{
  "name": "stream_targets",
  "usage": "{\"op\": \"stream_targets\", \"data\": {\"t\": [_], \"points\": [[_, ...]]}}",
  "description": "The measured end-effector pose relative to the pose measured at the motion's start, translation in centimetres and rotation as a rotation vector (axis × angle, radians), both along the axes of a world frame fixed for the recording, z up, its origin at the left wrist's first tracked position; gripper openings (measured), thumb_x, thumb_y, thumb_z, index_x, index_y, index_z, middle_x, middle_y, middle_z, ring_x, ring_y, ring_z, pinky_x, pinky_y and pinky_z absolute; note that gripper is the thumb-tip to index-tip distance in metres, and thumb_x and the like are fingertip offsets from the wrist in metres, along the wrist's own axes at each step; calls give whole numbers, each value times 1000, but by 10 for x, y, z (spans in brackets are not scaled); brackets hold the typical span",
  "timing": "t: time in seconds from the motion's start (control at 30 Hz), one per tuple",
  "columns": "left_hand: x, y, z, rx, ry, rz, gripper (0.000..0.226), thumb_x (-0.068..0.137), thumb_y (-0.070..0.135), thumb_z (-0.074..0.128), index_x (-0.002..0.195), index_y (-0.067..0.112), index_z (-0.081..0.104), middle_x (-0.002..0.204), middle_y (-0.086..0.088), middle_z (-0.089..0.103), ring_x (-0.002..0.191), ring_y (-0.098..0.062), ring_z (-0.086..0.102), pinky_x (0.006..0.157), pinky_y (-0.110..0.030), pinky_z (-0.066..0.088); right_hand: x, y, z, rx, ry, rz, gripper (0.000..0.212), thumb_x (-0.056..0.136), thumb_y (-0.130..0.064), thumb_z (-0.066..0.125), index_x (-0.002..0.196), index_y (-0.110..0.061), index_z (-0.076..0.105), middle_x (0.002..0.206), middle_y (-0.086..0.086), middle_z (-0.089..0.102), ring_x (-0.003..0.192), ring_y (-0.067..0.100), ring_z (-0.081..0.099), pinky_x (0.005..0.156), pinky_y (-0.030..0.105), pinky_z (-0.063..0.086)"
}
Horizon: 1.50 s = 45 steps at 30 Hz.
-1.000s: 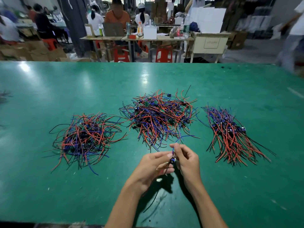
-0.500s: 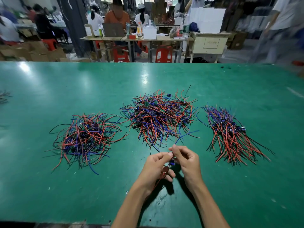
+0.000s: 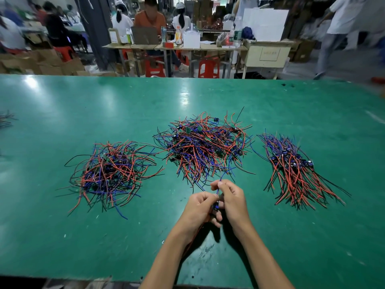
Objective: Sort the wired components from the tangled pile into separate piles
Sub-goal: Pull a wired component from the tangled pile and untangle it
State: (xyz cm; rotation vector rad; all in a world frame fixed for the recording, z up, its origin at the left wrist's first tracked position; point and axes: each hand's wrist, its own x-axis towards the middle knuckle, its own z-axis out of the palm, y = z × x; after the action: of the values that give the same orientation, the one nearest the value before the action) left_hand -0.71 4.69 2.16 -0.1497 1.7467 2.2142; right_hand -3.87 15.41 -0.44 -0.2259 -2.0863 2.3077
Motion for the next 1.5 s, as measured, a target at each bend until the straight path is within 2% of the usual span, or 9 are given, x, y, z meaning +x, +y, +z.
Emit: {"op": "stream_targets", "data": {"t": [0.53,0.63,0.77,0.87,0.97,1.13,1.23,1.37,1.5], "points": [[2,0,-2,-80,1,-80,22,101,4,50,78,6,49,68,-5,67,47,-15,58,38,-25,50,-38,0,20,16,-172,-351,28,92,-16,48,79,-21,73,83,-5,68,52,14,37,49,25,27],[2,0,-1,-76,-11,-78,23,101,4,51,77,6,50,68,-5,67,47,-15,58,39,-25,50,-41,1,24,-97,-235,-385,27,90,-16,48,77,-20,71,82,-1,67,47,13,33,40,21,24],[2,-4,-4,1,-53,-11,22,101,5,52,79,5,55,74,-11,65,49,-16,57,38,-25,50,-36,13,24,-209,-192,-154,28,98,-25,52,89,-14,76,84,4,72,42,9,40,34,18,27],[2,-8,-4,79,-64,45,16,100,7,54,86,2,61,77,-11,68,52,-16,58,39,-25,51,-18,20,15,-53,-113,157,43,104,-42,49,95,-14,80,77,2,71,47,10,48,37,20,32],[3,-8,-3,75,-32,0,21,102,15,53,92,2,66,84,-14,70,59,-15,62,43,-25,52,-4,25,7,109,-5,338,28,100,-37,60,95,-18,81,60,-3,62,47,9,51,44,17,35],[8,-15,-5,39,-54,-86,41,107,31,45,114,-1,70,97,-13,76,74,-20,71,58,-27,59,-7,30,3,22,32,173,23,101,-26,62,92,-15,81,76,6,74,52,11,55,48,18,45],[14,-18,-10,44,-63,-55,34,104,19,52,112,-10,67,88,-16,72,60,-17,66,57,-22,55,-11,36,1,-102,3,112,22,97,-27,66,96,-9,79,77,15,71,50,12,53,46,18,46],[16,-20,-13,-73,-35,5,24,103,16,55,104,2,75,72,-6,67,43,-7,43,40,-15,33,-12,40,-3,-154,4,113,22,90,-33,72,99,-15,81,81,17,71,52,11,54,48,18,48],[15,-20,-14,-285,87,94,21,99,24,62,93,21,82,63,7,62,47,-6,36,45,-16,27,-11,41,-2,-235,22,130,27,87,-36,71,100,-15,80,87,15,75,49,9,53,47,16,45]]}}
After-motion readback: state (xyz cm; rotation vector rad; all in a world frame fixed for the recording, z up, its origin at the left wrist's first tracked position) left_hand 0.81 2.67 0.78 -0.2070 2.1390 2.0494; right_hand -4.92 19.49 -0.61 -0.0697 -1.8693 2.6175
